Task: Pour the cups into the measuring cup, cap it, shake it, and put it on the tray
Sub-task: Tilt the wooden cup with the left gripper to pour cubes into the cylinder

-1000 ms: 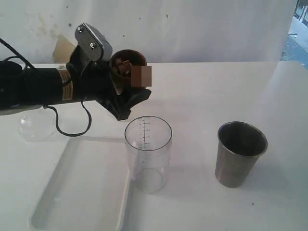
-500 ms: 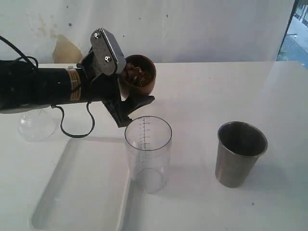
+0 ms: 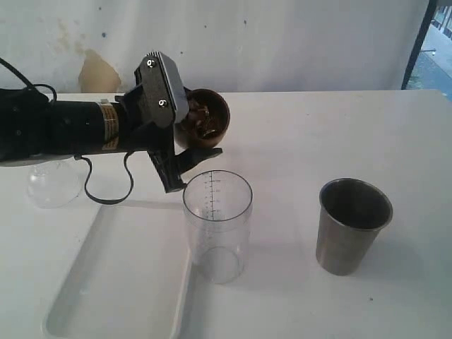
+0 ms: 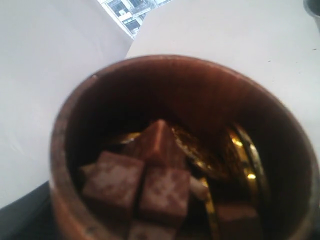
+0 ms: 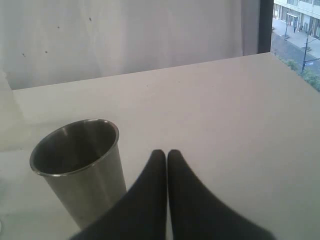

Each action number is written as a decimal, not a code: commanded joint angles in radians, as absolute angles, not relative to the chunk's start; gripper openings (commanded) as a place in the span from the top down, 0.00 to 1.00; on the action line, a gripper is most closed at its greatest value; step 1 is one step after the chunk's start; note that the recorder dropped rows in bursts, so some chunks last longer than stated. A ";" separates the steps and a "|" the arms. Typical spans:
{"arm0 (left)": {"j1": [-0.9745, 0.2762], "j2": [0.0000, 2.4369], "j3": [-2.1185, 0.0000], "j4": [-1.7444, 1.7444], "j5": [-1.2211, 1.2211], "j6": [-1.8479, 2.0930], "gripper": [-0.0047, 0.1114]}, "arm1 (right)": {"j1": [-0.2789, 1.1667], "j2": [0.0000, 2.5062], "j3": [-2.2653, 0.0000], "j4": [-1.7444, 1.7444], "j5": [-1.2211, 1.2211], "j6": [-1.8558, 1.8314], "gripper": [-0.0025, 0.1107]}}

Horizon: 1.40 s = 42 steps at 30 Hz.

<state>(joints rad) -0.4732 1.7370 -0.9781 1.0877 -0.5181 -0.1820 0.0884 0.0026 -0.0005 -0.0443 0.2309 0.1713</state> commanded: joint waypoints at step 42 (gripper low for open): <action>-0.479 1.735 -0.989 1.079 -0.629 0.633 0.96 | 0.089 0.000 0.000 -0.049 0.222 0.161 0.98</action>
<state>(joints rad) -0.4753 1.7370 -0.9781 1.0877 -0.6040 0.6062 0.0884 0.0026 -0.0005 -0.0443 0.2309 0.1713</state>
